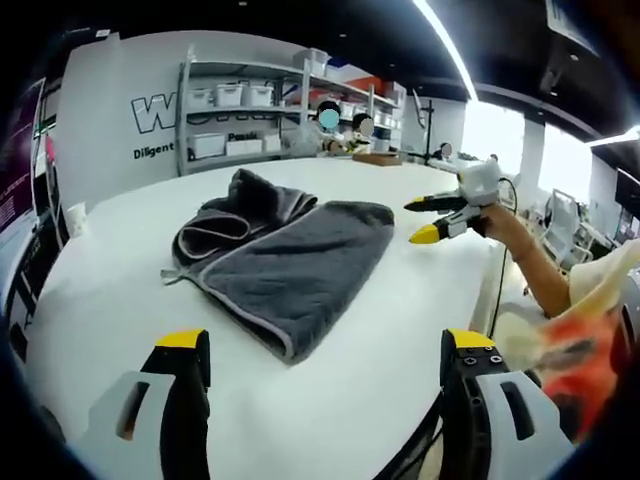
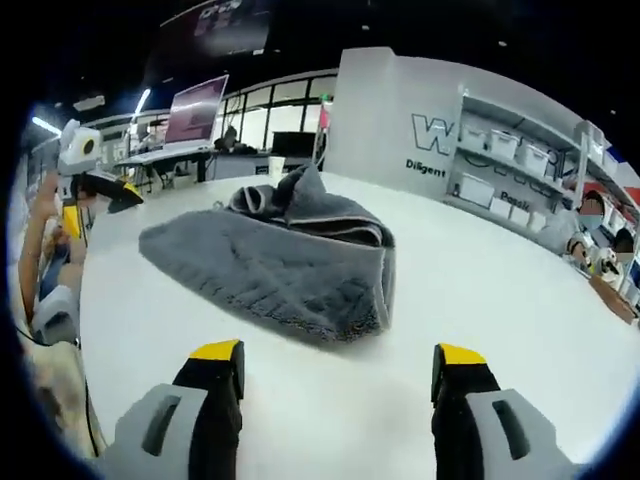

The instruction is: Open the folded towel by lifting each exposed corner and separating the folded layers until the towel lies flat within the target outline without major curled edges

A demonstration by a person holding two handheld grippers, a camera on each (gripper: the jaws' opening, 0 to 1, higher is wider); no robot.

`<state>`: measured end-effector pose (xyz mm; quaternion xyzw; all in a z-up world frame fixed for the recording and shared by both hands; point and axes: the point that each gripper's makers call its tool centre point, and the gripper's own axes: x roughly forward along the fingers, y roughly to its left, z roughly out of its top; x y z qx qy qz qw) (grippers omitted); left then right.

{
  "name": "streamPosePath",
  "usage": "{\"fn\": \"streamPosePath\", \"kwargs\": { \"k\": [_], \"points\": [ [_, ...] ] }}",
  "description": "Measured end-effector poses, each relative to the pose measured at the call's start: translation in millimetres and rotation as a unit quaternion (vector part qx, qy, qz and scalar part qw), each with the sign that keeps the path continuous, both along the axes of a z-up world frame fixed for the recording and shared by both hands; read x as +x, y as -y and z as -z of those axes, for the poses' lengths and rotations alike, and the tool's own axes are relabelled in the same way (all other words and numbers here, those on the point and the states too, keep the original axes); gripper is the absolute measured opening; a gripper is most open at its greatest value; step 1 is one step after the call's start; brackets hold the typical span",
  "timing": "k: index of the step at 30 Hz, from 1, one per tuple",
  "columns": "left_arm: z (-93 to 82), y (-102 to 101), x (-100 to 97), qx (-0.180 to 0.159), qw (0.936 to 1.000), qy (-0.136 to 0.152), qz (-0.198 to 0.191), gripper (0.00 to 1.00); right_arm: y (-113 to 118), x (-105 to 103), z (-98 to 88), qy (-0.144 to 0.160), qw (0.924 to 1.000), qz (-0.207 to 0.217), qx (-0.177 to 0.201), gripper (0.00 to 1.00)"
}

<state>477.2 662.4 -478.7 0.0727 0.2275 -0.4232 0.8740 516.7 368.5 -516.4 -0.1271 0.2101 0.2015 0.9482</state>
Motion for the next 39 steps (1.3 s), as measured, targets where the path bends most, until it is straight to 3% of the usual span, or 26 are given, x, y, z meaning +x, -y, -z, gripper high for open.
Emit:
{"fn": "streamPosePath", "kwargs": {
  "k": [5, 13, 26, 39],
  "points": [
    [1.6, 0.0, 0.5, 0.001, 1.0, -0.002, 0.001, 0.93, -3.2, -0.7, 3.7, -0.009, 0.9999, -0.01, 0.007, 0.92],
    [1.7, -1.8, 0.4, -0.001, 1.0, -0.003, -0.004, 0.93, -6.2, -3.8, -1.3, -0.008, 0.9997, -0.021, 0.005, 0.99],
    [4.8, -0.2, 1.8, 0.0, 1.0, -0.008, -0.003, 0.93, -18.2, -6.5, -22.0, 0.026, 0.9981, -0.052, 0.021, 0.99],
    [6.7, 1.7, 1.8, 0.003, 0.9999, -0.01, 0.0, 0.92, -27.1, -11.5, -21.4, 0.021, 0.9968, -0.075, 0.016, 0.98]
  ]
}}
